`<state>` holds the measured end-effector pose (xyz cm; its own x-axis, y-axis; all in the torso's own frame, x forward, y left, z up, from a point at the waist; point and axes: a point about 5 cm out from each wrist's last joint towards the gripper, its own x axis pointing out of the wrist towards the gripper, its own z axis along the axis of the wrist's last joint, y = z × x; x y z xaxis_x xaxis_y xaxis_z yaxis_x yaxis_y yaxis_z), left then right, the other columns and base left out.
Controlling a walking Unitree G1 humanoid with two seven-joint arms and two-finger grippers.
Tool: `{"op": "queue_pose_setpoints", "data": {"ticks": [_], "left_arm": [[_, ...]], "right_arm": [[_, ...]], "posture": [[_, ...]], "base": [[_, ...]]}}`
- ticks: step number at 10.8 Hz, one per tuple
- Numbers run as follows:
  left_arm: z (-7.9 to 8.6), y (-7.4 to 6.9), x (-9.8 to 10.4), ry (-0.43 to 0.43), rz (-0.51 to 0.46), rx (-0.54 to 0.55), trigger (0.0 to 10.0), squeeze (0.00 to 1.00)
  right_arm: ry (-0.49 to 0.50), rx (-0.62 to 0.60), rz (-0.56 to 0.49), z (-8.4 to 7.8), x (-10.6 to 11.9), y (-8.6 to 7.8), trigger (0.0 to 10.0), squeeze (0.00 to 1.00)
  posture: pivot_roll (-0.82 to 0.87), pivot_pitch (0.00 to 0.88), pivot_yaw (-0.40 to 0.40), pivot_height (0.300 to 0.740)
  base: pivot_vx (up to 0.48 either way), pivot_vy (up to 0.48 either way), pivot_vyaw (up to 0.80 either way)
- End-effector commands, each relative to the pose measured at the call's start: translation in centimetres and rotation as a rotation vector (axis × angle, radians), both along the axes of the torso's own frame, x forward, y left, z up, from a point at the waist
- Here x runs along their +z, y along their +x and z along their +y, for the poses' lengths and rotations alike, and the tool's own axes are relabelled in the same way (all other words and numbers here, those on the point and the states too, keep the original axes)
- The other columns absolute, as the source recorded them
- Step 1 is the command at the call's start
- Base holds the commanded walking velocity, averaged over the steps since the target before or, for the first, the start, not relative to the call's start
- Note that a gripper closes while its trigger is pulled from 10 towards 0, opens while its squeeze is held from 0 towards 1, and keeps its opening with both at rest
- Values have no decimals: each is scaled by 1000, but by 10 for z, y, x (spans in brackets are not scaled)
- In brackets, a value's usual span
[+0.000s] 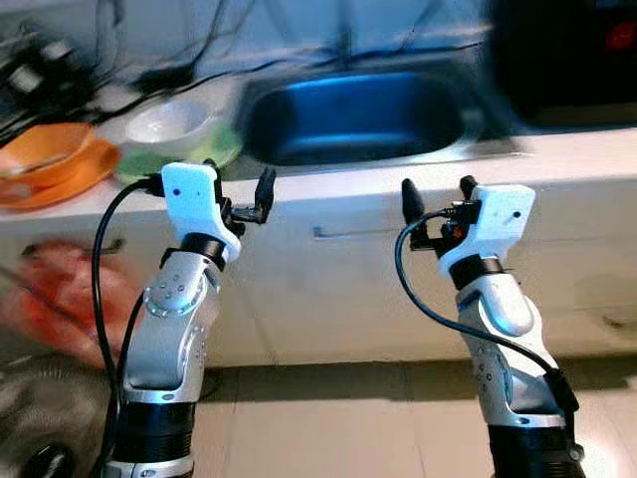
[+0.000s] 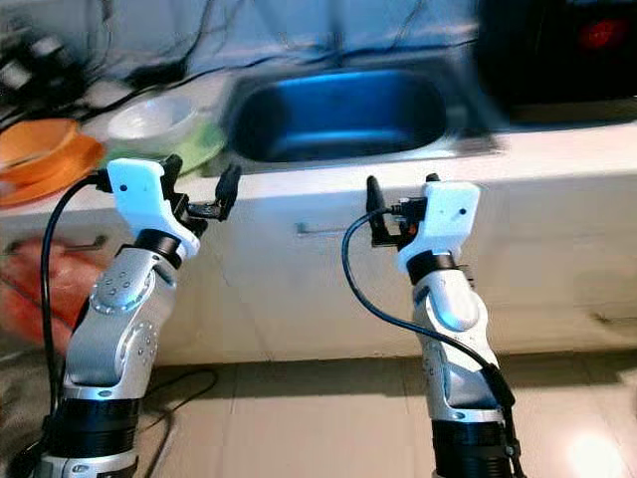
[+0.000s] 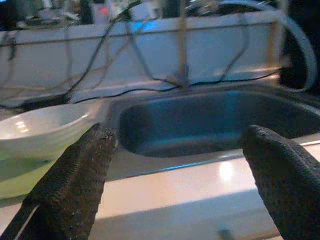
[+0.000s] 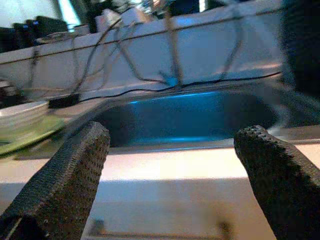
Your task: Kitchen organization
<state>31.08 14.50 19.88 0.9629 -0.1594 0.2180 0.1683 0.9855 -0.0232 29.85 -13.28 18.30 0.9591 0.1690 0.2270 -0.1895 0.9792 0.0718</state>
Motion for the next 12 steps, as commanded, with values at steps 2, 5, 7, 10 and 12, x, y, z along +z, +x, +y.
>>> {"op": "queue_pose_setpoints", "data": {"ticks": [2,5,7,10,12], "left_arm": [[4,-1,4,3,-15,25,10000,0],[6,-2,3,3,-7,30,10000,0],[4,-1,2,7,-2,30,10000,0],[5,-1,1,14,12,31,10000,0],[5,-1,1,19,14,33,10000,0]], "right_arm": [[-2,36,-8,5,4,-2,10000,0],[2,54,-2,9,2,-3,10000,0],[4,57,4,9,1,-4,10000,0],[7,53,13,10,-1,-6,10000,0],[7,55,16,11,-1,-6,10000,0]], "posture": [[74,32,132,740],[79,38,137,740],[77,41,140,740],[76,46,145,740],[77,46,147,740]], "base": [[431,0,0],[405,179,0],[386,283,0],[368,307,0],[315,330,0]]}}
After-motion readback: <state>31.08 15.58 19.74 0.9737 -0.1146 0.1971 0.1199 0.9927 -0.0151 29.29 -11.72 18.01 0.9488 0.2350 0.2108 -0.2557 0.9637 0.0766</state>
